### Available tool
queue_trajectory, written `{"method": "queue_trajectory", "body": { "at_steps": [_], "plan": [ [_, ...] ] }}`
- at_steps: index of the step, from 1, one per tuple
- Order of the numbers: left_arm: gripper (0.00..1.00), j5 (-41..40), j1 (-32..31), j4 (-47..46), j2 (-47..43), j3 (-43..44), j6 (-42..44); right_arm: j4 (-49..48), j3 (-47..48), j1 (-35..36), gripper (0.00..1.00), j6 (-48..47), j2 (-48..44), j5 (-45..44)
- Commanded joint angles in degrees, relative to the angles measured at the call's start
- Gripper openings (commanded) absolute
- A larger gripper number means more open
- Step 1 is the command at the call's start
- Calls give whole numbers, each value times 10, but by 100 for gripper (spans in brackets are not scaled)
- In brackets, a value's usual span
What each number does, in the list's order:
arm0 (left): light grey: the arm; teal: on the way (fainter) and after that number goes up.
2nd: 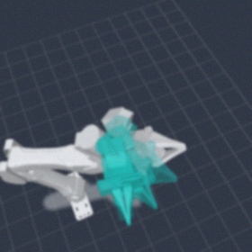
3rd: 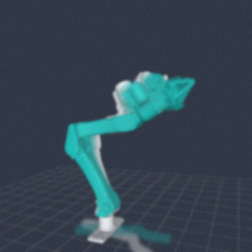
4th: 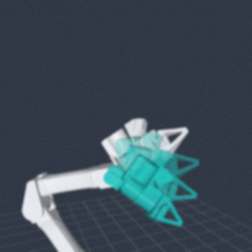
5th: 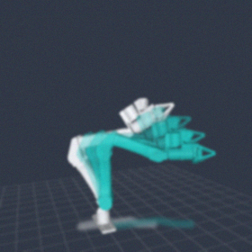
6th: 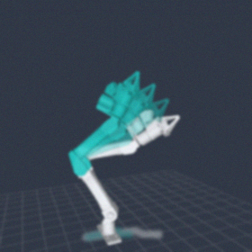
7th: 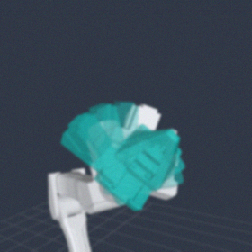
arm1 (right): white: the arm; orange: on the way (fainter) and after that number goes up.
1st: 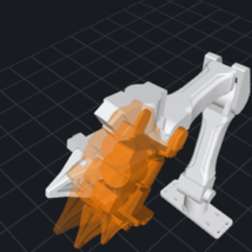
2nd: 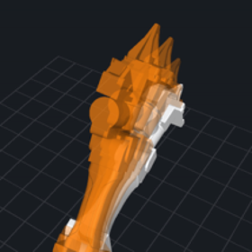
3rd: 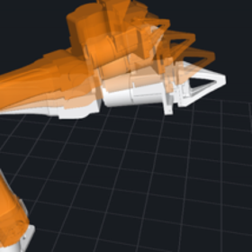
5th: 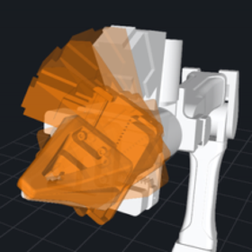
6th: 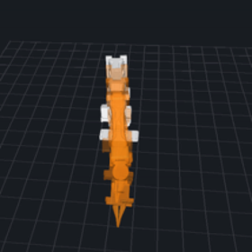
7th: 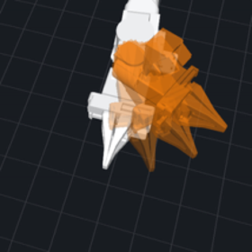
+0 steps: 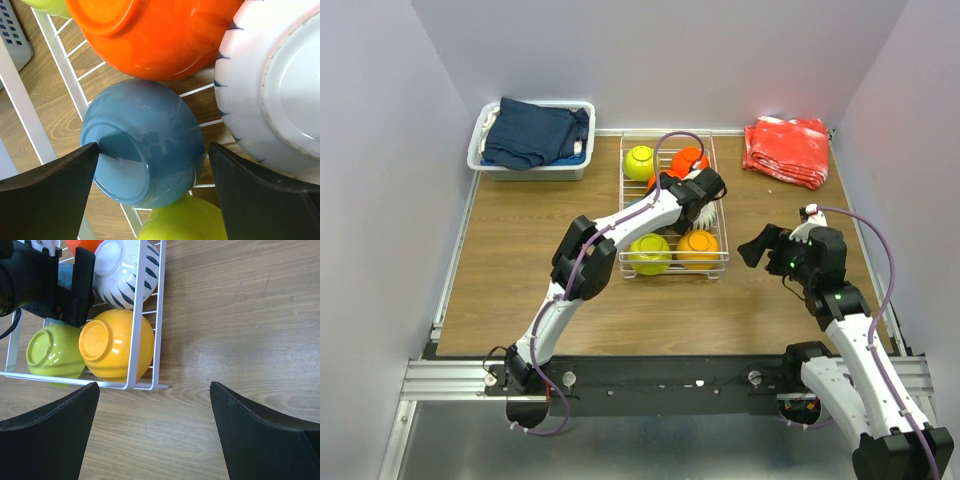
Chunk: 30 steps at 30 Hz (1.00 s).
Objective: Unload the bowls from the dish rack
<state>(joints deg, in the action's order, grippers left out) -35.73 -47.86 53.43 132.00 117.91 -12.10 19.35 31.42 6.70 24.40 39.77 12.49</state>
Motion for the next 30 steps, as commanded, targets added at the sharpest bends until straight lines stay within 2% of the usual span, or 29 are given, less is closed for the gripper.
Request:
{"method": "queue_trajectory", "body": {
  "at_steps": [1,6,15,21,30],
  "plan": [
    [99,21,-1,-6,16,-14,-24,-11,-9,3,100,-6,-6,-1],
    [99,-24,-2,-1,35,-21,-28,-11,-8,2,100,-6,-4,0],
    [99,-44,-7,11,50,-24,-27,-12,-8,2,100,-7,-3,3],
    [91,-104,-7,19,19,-31,-20,-8,-5,3,100,-7,-8,4],
    [89,-132,-8,3,-32,-31,-1,-5,-2,2,100,-7,-14,4]
  ]
}}
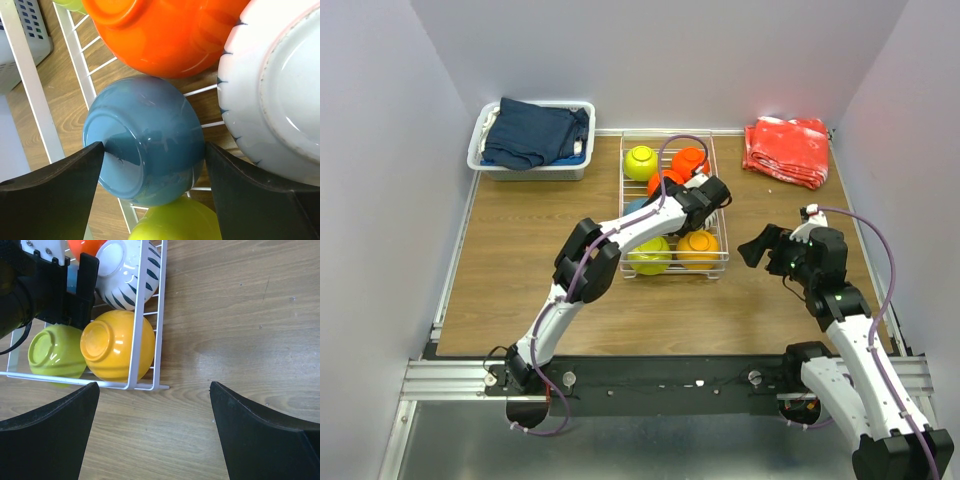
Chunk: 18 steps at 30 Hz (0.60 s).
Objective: Unload the bowls from the dish rack
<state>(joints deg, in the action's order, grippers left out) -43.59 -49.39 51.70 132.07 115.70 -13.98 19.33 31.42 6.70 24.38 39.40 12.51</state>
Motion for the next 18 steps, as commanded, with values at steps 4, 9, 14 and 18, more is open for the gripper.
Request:
{"method": "queue_trajectory", "body": {
  "at_steps": [4,9,14,18],
  "plan": [
    [89,-72,7,27,-45,-7,18,-4,-3,3,100,-7,-13,2],
    [89,-84,7,23,-63,-7,24,-8,-5,3,100,-7,-16,2],
    [90,-86,8,9,-63,-7,35,-8,-5,2,100,-7,-18,2],
    [87,-87,10,12,-53,-10,33,-7,-6,3,100,-7,-20,1]
  ]
}}
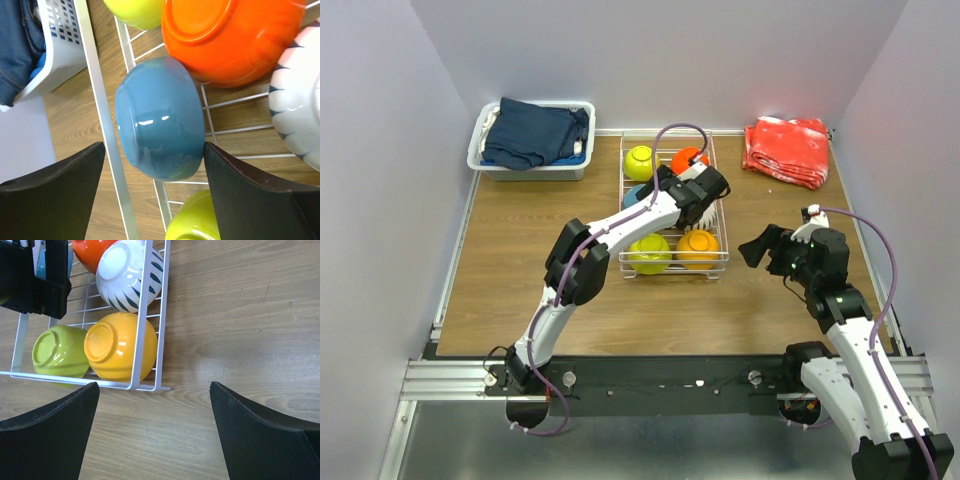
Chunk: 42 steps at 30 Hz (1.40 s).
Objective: Unload the bowls from the dish rack
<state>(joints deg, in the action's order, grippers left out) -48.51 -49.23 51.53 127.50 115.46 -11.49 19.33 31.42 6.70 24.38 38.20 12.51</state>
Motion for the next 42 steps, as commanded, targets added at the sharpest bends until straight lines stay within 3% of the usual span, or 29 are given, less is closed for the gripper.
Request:
{"method": "queue_trajectory", "body": {
  "at_steps": [1,10,17,21,27,34,37,42],
  "plan": [
    [87,-36,9,15,-6,-8,3,-6,-6,2,100,-7,-8,1],
    [86,-11,15,0,-2,-21,12,-8,-7,2,100,-7,-10,1],
    [80,24,17,-21,-8,-27,32,-8,-8,3,100,-7,-14,1],
    [70,37,16,-25,-17,-30,38,-7,-8,3,100,-7,-14,1],
    [47,41,16,-26,-32,-26,48,-6,-6,3,100,-7,-14,0],
    [36,35,17,-13,-48,-7,52,-3,-4,3,100,-7,-17,0],
    [27,26,16,-11,-58,-1,56,-3,-2,2,100,-6,-17,1],
    [23,17,16,1,-74,14,59,-3,3,2,100,-6,-17,5]
  ]
}}
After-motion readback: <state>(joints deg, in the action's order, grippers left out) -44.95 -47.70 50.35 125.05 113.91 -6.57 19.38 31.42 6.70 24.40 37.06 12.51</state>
